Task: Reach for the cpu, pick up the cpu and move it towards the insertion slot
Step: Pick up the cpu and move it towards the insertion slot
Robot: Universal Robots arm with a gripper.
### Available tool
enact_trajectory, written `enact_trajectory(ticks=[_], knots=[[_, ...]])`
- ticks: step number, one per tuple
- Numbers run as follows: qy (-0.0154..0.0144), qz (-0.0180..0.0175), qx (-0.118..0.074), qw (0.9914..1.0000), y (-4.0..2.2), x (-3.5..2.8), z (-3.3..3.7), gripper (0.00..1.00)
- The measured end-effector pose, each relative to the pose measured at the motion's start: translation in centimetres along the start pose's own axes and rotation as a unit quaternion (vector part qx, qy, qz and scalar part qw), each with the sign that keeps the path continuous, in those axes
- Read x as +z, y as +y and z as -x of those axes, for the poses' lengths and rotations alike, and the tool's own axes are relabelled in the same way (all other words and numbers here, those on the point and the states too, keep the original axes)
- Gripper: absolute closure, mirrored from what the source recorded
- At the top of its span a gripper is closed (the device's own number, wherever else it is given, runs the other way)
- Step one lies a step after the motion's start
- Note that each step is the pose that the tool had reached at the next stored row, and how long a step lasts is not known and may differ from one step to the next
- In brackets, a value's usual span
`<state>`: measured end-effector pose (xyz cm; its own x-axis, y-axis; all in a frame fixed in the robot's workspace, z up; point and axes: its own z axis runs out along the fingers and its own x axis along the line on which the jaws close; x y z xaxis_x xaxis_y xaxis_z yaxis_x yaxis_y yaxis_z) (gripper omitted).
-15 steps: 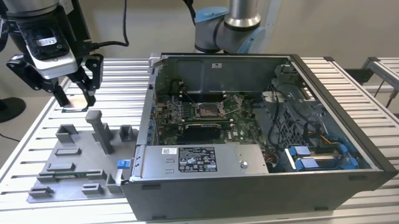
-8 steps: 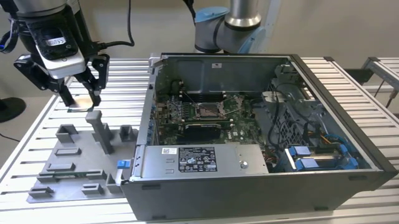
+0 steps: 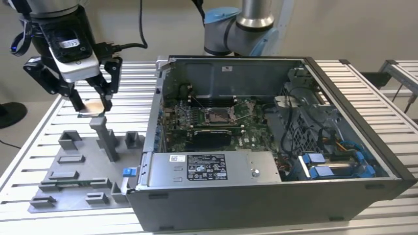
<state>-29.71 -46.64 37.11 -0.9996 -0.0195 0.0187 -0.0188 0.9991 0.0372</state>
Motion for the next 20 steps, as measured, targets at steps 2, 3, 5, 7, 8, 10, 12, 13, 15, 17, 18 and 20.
enact_trajectory(ticks=[2,3,5,7,8,10,12,13,15,17,18,20], knots=[[0.0004,0.0000,0.000,1.00000,-0.01,-0.01,0.45,1.00],[0.0005,0.0000,0.000,1.00000,-0.01,-0.01,0.66,1.00],[0.0009,0.0000,0.000,1.00000,-0.02,-0.03,1.12,1.00],[0.0013,0.0000,0.000,1.00000,-0.03,-0.04,1.58,1.00],[0.0015,0.0000,0.000,1.00000,-0.03,-0.04,1.81,1.00],[0.0019,0.0000,0.000,1.00000,-0.04,-0.05,2.25,1.00],[0.0022,0.0001,0.000,1.00000,-0.05,-0.05,2.63,1.00],[0.0025,0.0000,0.000,1.00000,-0.05,-0.06,2.84,1.00],[0.0028,0.0001,0.000,1.00000,-0.06,-0.06,3.23,1.00],[0.0033,0.0001,0.000,0.99999,-0.07,-0.07,3.66,1.00],[0.0035,0.0000,0.000,0.99999,-0.07,-0.08,3.88,1.00],[0.0038,0.0001,0.000,0.99999,-0.08,-0.08,4.28,1.00]])
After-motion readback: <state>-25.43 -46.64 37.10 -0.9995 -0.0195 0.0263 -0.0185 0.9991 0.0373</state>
